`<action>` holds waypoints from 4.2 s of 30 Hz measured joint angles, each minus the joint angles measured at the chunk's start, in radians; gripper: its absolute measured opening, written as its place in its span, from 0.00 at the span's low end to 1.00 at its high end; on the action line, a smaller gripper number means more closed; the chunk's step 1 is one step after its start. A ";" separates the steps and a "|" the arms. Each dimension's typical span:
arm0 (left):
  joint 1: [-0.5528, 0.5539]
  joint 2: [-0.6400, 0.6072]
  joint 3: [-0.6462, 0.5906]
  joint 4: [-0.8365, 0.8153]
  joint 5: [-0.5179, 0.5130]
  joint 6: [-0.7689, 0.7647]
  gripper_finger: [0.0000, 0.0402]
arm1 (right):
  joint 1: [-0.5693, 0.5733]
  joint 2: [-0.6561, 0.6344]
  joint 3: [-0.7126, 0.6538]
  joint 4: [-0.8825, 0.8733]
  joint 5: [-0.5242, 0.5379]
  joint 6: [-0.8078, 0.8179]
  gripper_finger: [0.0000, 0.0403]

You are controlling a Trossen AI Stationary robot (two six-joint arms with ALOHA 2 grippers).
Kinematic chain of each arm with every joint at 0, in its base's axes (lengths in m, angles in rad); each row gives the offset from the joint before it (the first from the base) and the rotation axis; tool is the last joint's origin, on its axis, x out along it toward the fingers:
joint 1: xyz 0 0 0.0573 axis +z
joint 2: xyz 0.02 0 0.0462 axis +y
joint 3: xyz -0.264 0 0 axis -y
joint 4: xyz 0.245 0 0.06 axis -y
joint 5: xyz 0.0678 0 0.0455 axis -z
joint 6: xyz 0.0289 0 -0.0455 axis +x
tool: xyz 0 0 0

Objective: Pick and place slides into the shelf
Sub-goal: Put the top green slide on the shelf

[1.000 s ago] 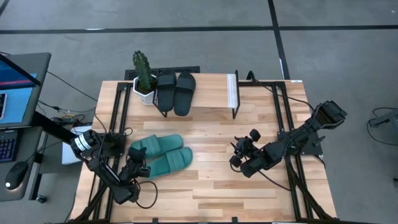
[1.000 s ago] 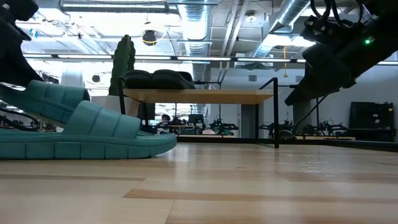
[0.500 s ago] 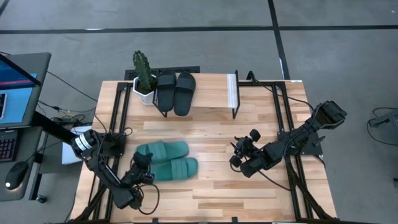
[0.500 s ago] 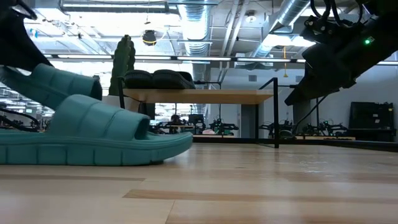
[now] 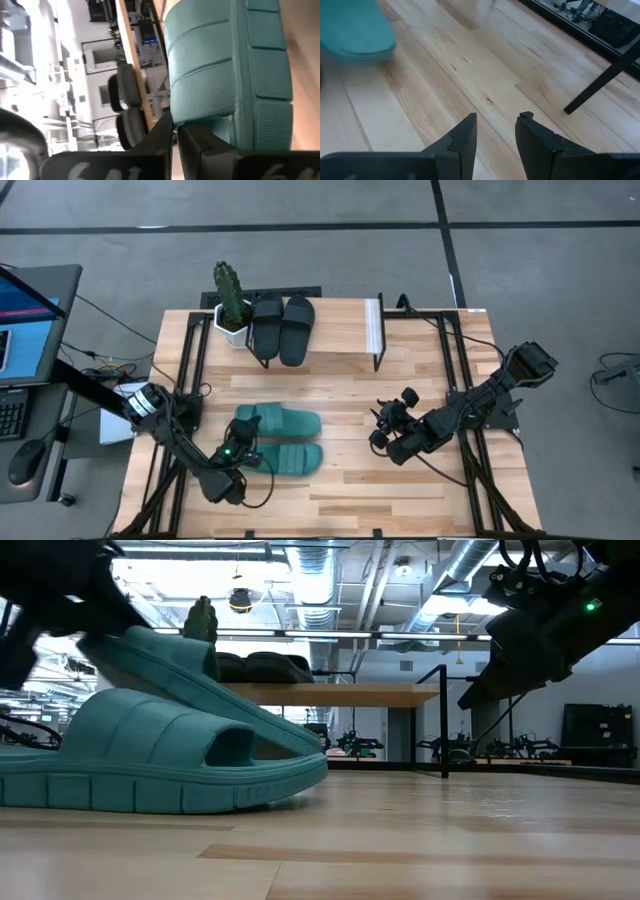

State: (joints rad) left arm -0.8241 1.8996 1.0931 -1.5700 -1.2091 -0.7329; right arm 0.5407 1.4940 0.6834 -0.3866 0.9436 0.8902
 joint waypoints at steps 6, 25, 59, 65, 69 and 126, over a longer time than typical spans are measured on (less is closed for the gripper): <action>0.053 -0.032 0.000 -0.001 -0.088 0.057 0.00 | 0.000 0.000 0.000 0.007 -0.001 -0.001 0.30; -0.044 -0.138 0.201 -0.002 -0.342 0.193 0.00 | 0.003 0.000 0.001 0.337 0.000 -0.277 0.30; -0.303 -0.138 0.164 0.159 -0.306 0.054 0.00 | -0.080 0.000 0.087 1.023 -0.473 -0.960 0.34; -0.307 -0.138 0.163 0.193 -0.262 0.073 0.00 | -0.125 0.000 0.171 0.824 -0.518 -0.975 0.43; -0.310 -0.138 0.163 0.202 -0.261 0.077 0.00 | -0.122 0.000 0.210 0.779 -0.560 -1.042 0.50; -0.305 -0.138 0.163 0.251 -0.235 0.101 0.00 | -0.150 0.478 0.802 0.557 -0.696 -1.183 0.03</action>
State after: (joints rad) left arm -1.1294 1.7615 1.2560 -1.3186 -1.4441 -0.6315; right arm 0.3911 1.9720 1.4857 0.1700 0.2474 -0.2924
